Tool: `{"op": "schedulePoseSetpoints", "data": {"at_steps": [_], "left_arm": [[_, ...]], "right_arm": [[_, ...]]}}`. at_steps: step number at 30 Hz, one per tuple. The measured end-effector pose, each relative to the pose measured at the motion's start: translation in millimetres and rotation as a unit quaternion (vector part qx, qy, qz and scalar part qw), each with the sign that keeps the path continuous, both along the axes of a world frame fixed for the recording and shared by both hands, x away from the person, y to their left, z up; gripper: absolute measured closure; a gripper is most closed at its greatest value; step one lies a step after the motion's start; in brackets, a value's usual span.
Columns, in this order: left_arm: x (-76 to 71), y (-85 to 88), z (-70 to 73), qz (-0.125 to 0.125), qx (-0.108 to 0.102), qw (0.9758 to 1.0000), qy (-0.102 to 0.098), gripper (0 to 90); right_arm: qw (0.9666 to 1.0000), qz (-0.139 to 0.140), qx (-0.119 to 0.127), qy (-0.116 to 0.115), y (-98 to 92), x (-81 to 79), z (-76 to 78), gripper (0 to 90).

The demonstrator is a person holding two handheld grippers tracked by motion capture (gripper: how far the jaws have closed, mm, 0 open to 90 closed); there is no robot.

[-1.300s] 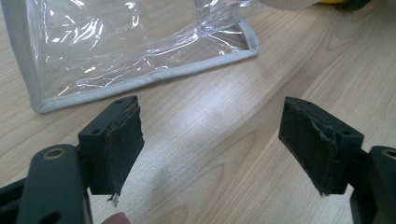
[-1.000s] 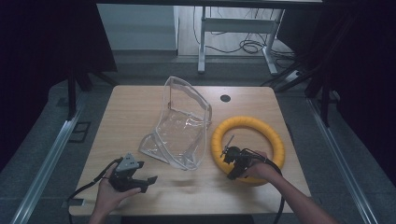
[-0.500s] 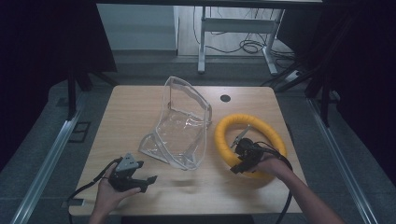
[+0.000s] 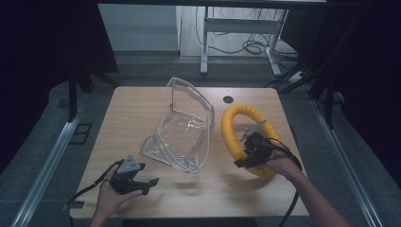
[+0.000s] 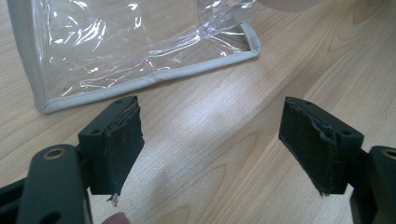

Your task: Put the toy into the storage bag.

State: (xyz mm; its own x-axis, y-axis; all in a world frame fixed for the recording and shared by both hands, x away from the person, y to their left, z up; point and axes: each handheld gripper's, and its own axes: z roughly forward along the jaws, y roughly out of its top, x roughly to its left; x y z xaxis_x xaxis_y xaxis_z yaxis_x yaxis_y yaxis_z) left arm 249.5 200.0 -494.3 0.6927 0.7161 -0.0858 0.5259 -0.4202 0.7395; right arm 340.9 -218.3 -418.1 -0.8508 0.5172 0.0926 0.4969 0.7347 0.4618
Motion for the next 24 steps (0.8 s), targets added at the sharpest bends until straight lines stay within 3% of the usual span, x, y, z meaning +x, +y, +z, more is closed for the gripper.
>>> {"op": "schedulePoseSetpoints", "data": {"at_steps": [9,13,24], "left_arm": [[0.1,-0.2,-0.3,-0.001,0.000,1.0000,0.000,21.5],[0.2,-0.3,-0.4,0.000,0.000,1.0000,0.000,21.5],[0.5,-0.3,-0.6,-0.001,0.002,1.0000,0.000,21.5]], "right_arm": [[0.9986,-0.008,0.042,-0.032,-4.1,-3.9,20.9,51.2],[0.9957,-0.013,0.074,-0.055,-6.4,-4.0,32.3,51.2],[0.9891,-0.023,0.119,-0.084,-7.1,-4.9,52.1,51.1]]}}
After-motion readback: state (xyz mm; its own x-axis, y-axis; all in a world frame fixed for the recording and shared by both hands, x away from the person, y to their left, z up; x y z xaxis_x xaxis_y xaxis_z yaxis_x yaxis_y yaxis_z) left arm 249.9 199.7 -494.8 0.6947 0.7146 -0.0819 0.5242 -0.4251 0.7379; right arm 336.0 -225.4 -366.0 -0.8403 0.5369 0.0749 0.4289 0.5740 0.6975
